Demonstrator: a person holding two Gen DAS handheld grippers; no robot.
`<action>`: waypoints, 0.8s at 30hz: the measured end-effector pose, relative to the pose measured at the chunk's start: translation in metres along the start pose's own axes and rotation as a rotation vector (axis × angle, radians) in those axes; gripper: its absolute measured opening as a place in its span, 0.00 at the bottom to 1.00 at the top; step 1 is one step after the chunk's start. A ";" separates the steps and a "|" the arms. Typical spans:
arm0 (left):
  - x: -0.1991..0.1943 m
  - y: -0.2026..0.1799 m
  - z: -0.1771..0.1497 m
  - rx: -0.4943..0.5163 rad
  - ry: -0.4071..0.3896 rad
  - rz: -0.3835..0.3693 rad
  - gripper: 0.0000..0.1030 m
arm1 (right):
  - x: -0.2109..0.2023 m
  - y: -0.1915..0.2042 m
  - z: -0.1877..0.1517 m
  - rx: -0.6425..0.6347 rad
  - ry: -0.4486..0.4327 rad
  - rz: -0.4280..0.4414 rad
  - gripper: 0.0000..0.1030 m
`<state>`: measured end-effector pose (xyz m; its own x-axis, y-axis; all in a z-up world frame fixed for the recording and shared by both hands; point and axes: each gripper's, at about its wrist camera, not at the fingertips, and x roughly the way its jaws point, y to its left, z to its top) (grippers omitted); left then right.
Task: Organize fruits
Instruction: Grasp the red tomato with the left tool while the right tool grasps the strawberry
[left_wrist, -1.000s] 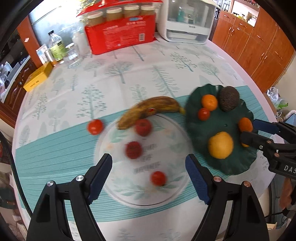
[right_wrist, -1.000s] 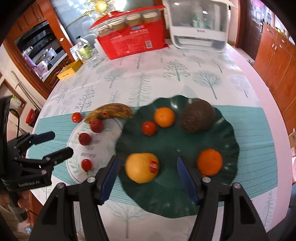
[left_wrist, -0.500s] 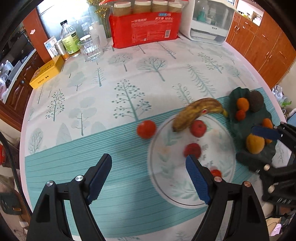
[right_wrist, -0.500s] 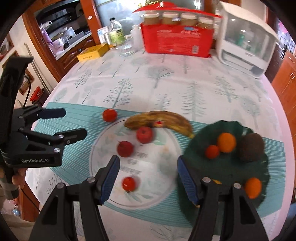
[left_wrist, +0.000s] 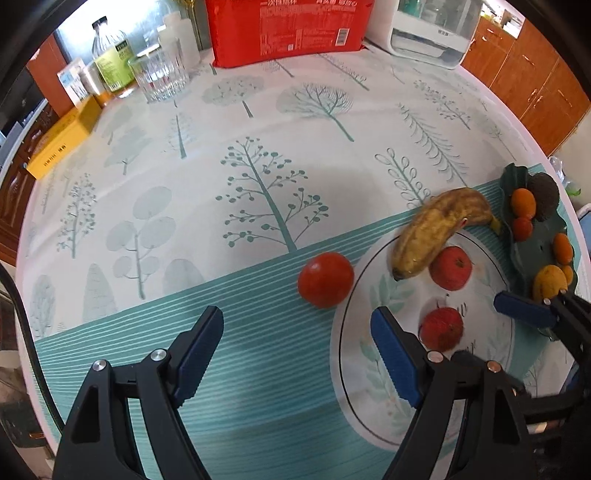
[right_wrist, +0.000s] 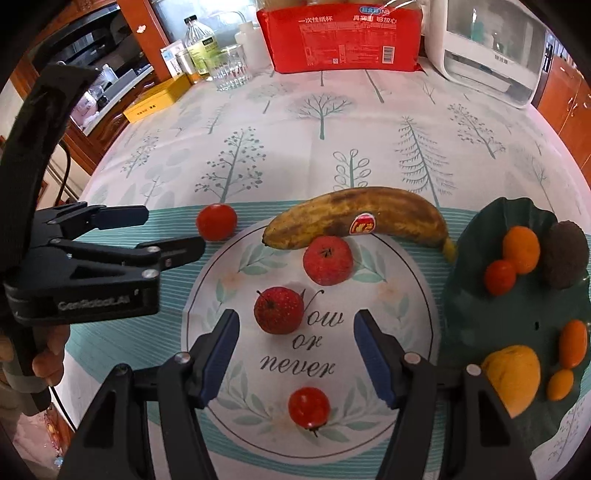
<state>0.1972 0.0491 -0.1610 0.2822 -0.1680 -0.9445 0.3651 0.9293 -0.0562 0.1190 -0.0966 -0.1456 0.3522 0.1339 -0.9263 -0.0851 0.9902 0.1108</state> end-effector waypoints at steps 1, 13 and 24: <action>0.004 0.001 0.001 -0.007 0.000 -0.003 0.79 | 0.002 0.002 0.000 -0.002 0.000 -0.008 0.63; 0.027 0.002 0.008 -0.069 -0.030 -0.045 0.63 | 0.018 0.013 -0.001 -0.009 -0.009 -0.043 0.45; 0.024 -0.017 0.009 -0.001 -0.060 -0.057 0.33 | 0.015 0.015 -0.010 0.003 -0.014 -0.012 0.29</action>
<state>0.2057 0.0262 -0.1798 0.3134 -0.2395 -0.9189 0.3809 0.9181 -0.1093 0.1139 -0.0798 -0.1613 0.3663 0.1226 -0.9224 -0.0778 0.9918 0.1009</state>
